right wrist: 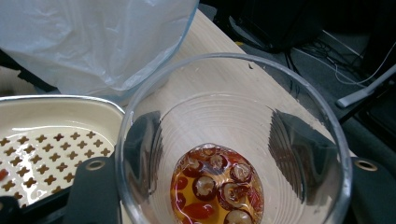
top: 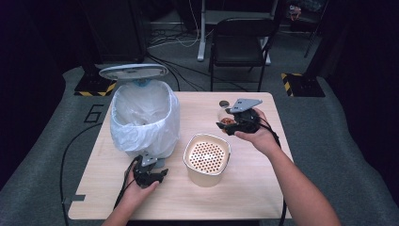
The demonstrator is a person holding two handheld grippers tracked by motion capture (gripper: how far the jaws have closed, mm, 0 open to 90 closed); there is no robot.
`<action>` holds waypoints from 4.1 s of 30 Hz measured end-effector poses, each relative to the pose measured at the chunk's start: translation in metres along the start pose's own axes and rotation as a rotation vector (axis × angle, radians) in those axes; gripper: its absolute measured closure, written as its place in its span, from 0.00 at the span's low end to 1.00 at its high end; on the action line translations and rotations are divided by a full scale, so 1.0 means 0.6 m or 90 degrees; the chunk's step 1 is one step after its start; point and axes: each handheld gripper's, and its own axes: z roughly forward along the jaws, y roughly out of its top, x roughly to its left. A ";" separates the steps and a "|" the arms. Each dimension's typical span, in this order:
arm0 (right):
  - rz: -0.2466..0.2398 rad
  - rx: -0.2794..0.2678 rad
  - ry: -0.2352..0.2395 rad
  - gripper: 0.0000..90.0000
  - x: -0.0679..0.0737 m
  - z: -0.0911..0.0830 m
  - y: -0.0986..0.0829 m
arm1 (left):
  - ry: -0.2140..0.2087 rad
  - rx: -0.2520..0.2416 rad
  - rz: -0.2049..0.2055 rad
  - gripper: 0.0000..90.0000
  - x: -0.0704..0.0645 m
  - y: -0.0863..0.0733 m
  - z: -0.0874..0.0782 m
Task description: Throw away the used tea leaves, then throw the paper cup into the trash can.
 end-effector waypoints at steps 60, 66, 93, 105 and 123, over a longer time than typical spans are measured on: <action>-0.820 0.049 -0.242 0.39 0.180 0.014 0.003 | 0.001 -0.004 -0.003 0.41 -0.001 0.000 0.001; -0.977 0.055 -0.315 0.39 0.202 0.022 -0.012 | 0.002 -0.003 0.000 0.41 0.000 0.000 0.001; -1.160 0.028 -0.417 0.39 0.227 0.035 -0.054 | 0.000 -0.004 -0.004 0.41 -0.001 0.000 0.001; -1.159 0.027 -0.390 0.39 0.227 0.026 -0.036 | 0.003 -0.004 -0.004 0.41 -0.001 0.000 0.001; -0.510 -0.038 -0.148 0.39 0.151 -0.015 0.054 | 0.002 -0.002 0.000 0.41 0.000 0.000 0.000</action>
